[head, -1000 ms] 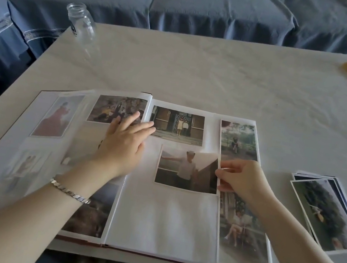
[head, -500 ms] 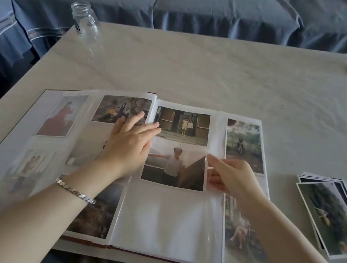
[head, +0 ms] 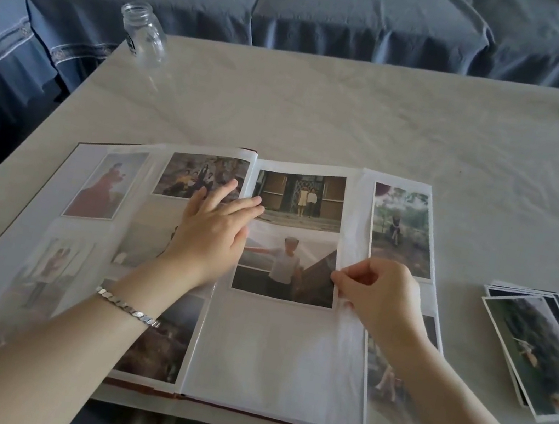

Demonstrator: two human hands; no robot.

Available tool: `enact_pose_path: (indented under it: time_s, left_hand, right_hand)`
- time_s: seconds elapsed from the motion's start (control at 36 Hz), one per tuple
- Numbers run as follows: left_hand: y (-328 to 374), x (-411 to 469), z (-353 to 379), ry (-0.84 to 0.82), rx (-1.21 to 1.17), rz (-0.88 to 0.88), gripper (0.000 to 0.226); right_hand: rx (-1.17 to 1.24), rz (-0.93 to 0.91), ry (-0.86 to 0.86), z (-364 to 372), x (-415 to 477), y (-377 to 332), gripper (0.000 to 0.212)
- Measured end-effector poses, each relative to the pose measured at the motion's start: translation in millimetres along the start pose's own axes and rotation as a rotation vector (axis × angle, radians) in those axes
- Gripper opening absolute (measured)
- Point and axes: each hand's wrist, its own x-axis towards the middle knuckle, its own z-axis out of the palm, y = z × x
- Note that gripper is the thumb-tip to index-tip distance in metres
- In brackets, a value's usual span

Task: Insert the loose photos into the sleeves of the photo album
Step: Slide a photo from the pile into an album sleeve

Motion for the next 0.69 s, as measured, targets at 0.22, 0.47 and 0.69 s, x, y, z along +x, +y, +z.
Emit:
enact_pose_path:
  time_s: [0.22,0.47,0.69]
  left_hand:
    - [2.4,-0.5,-1.1,0.001,-0.011,-0.004,0.04]
    - [3.4,-2.5,-2.5,-0.007,0.015,0.0,0.041]
    - [28.7,-5.4,-5.5,-0.16,0.402,0.011,0.054]
  right_hand:
    - [0.08,0.015,-0.14,-6.9,3.4,1.6,0.014]
    - [0.116,0.082,-0.163,-8.0,6.9,4.7,0.007]
    - [-0.174,-0.169,0.056,-1.4,-1.9,16.0,0.026]
